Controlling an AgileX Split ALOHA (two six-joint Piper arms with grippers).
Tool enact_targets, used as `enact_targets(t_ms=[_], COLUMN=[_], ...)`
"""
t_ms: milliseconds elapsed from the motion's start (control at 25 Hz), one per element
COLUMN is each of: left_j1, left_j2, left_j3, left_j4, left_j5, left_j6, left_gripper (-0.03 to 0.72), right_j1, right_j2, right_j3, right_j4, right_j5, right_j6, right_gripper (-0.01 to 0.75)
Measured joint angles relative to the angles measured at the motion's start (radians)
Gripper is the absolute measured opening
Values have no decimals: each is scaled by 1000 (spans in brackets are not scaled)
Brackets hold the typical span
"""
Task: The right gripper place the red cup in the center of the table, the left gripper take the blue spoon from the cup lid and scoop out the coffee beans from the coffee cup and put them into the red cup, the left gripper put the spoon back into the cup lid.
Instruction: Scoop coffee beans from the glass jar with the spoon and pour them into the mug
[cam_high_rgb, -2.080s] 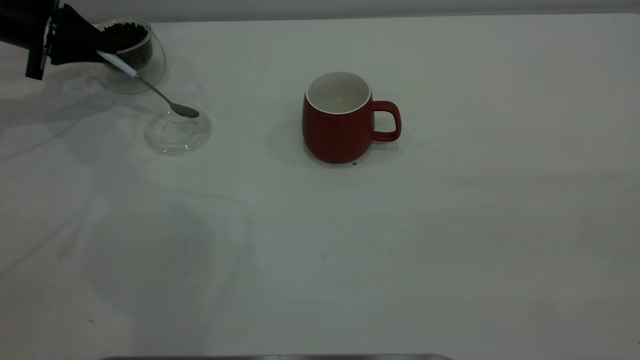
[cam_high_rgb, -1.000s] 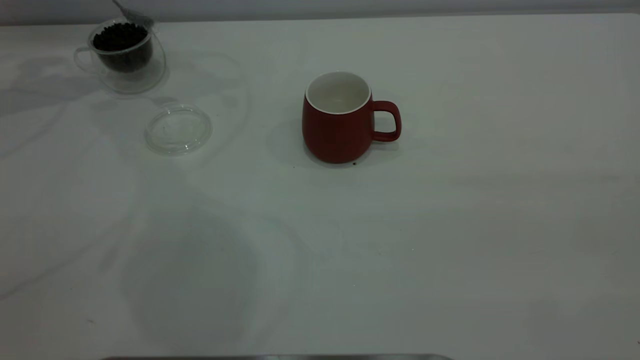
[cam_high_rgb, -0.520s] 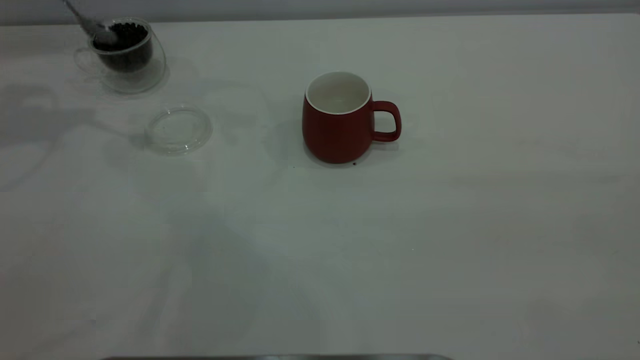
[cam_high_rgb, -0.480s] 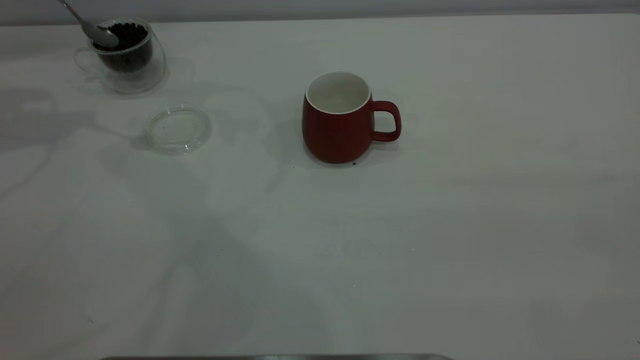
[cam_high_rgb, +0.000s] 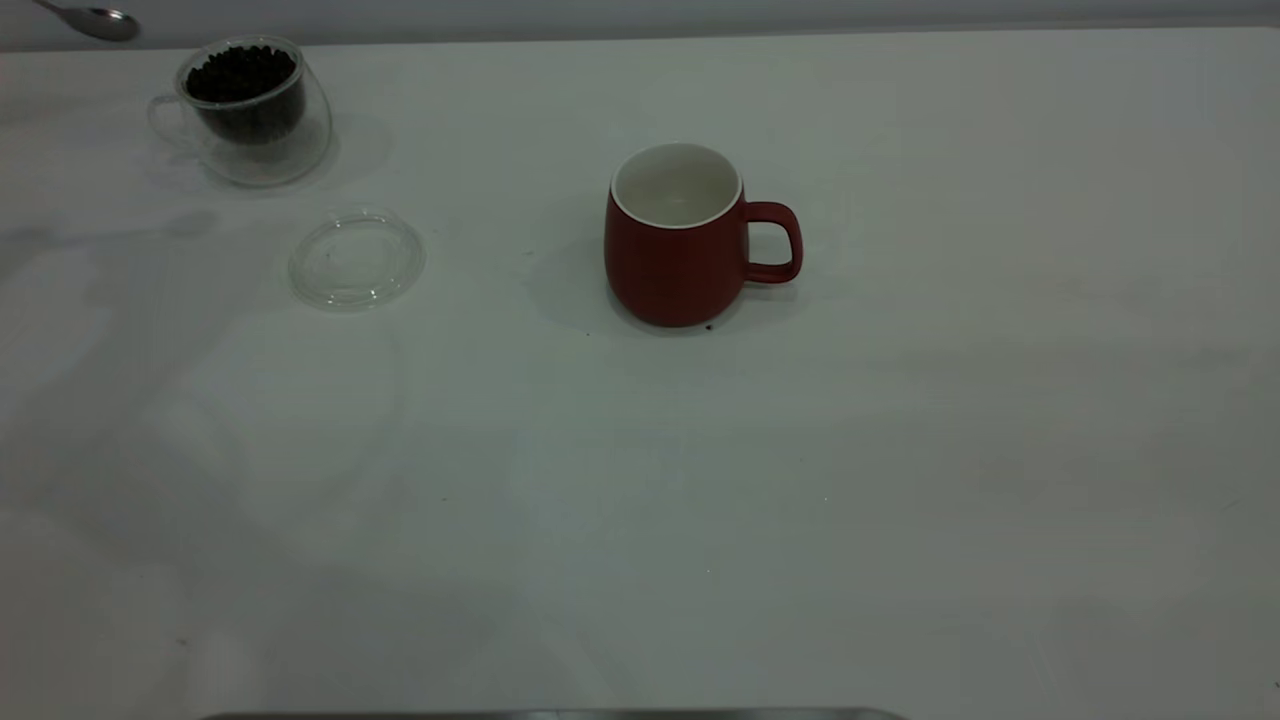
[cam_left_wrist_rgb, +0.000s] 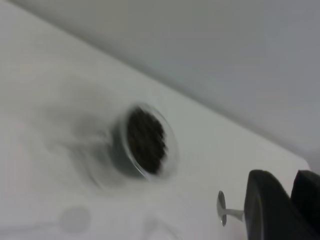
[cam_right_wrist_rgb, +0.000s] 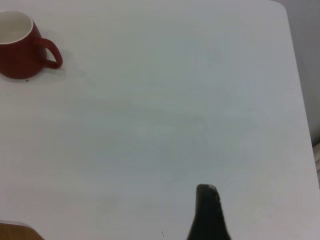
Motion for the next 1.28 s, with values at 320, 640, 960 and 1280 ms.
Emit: enact_targets(t_ms=[320,640,960,1280], left_j1=[-22,-24,-65,-144], left_j2=[113,182,205,260], left_j3=[5,5,-20,-162], left_j4=[-193,-207,-211,-211], left_j5=[-41,-47,-22,-101], left_j6=[169,291,300,207], left_gripper=[125,124,124,124], right_j1=[0,0,0,0], right_j2=[0,0,0,0], right_j3=[0,0,0,0], right_j4=[0,0,0,0], right_j5=[0,0,0,0], right_j6=[0,0,0,0], right_gripper=[588,588,588,588])
